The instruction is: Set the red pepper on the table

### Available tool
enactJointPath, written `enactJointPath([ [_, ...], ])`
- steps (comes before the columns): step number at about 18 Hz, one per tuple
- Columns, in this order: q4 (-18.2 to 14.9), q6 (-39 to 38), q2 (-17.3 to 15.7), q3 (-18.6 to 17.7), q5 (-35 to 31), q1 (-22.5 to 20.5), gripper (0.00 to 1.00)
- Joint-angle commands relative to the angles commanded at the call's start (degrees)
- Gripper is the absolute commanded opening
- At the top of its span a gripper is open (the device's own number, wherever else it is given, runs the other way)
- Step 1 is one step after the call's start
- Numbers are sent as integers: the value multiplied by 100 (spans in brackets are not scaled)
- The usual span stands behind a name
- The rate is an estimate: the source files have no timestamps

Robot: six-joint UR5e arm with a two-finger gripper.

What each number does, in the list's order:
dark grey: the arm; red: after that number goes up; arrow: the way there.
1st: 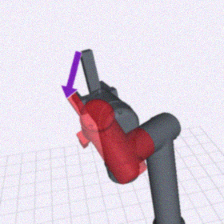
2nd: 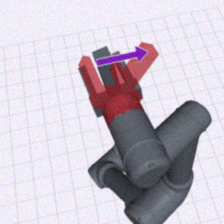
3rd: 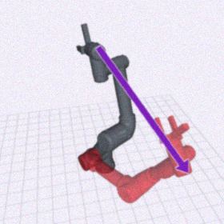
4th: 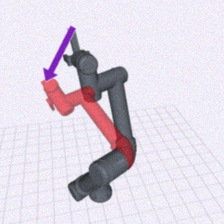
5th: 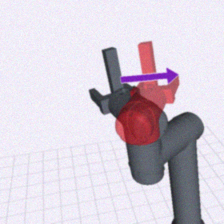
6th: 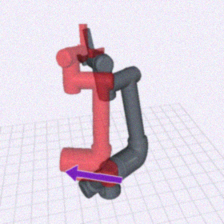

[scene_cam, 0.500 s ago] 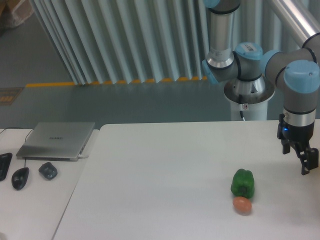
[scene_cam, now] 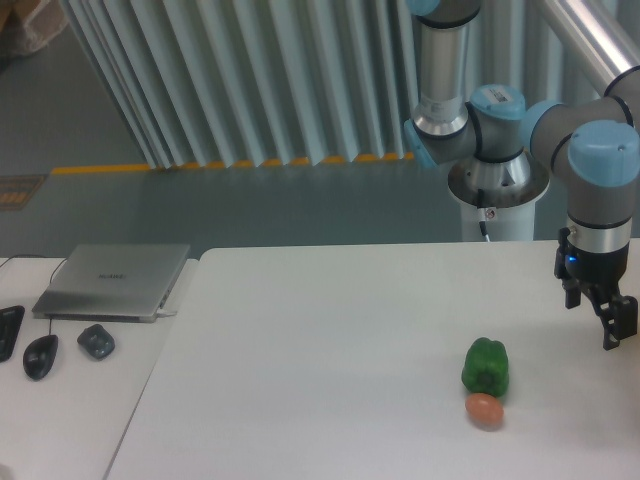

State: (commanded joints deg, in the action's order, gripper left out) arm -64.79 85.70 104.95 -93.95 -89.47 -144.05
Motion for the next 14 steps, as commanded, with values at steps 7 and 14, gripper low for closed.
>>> enactJointPath([
  [7,388,-220,8,-124,26,-97,100],
  [14,705,-238,52,-36,9,-562,100],
])
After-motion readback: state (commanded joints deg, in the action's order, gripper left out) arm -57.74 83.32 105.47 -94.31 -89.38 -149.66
